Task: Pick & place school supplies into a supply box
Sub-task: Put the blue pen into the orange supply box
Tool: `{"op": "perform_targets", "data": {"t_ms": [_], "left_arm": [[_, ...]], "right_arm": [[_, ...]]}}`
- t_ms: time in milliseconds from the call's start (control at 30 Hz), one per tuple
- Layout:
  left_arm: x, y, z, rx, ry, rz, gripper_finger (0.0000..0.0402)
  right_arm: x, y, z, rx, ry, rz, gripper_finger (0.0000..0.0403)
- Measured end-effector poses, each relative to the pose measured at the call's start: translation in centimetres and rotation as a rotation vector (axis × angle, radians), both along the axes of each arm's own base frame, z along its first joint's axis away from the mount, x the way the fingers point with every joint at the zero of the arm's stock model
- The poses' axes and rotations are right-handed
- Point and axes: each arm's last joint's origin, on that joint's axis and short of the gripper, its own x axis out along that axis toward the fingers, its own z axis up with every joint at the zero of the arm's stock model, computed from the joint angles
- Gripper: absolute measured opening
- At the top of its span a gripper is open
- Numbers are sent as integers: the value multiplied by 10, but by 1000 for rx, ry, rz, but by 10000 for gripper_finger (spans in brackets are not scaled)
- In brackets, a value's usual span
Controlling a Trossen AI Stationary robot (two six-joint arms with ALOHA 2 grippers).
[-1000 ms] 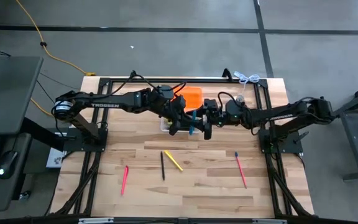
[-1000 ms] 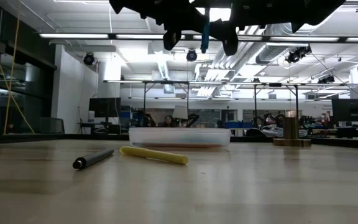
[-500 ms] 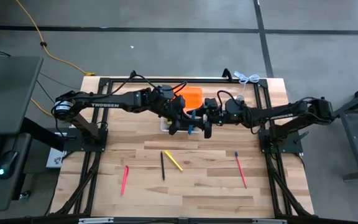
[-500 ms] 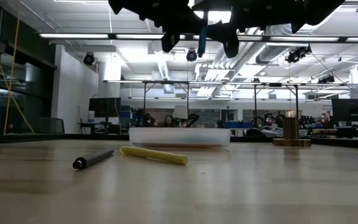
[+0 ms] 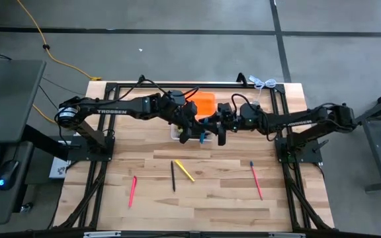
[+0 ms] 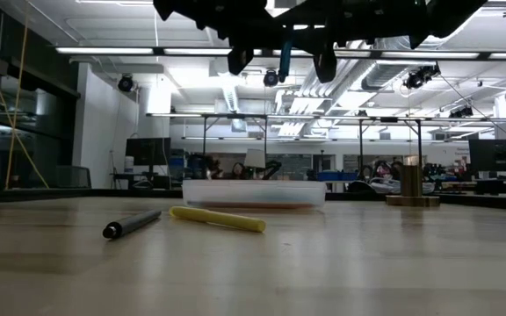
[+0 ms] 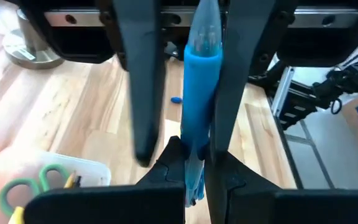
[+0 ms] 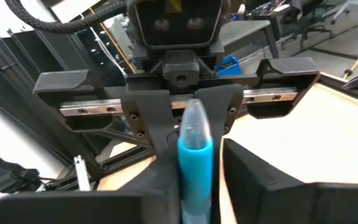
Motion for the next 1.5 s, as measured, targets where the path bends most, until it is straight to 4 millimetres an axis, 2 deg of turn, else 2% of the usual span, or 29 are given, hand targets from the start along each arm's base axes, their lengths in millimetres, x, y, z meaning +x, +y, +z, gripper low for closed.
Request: {"op": "perform_targets", "data": {"t_ms": [233, 467, 667, 1133, 1267, 1500], "left_arm": [[0, 0, 0, 3, 3, 12, 51], [0, 0, 0, 2, 0, 12, 51], [0, 0, 0, -9, 3, 17, 54], [0, 1, 0, -4, 4, 28, 151], [0, 1, 0, -5, 4, 28, 164], [-4, 16, -3, -13, 43, 65, 166]], "right_arm": [[0, 0, 0, -26, -1, 1, 18], [0, 0, 0, -25, -1, 1, 28], [0, 0, 0, -26, 0, 1, 17], [-3, 0, 3, -55, 9, -6, 17], [-11, 0, 8, -75, 28, -26, 17], [-28, 2, 22, -107, 33, -50, 17]]}}
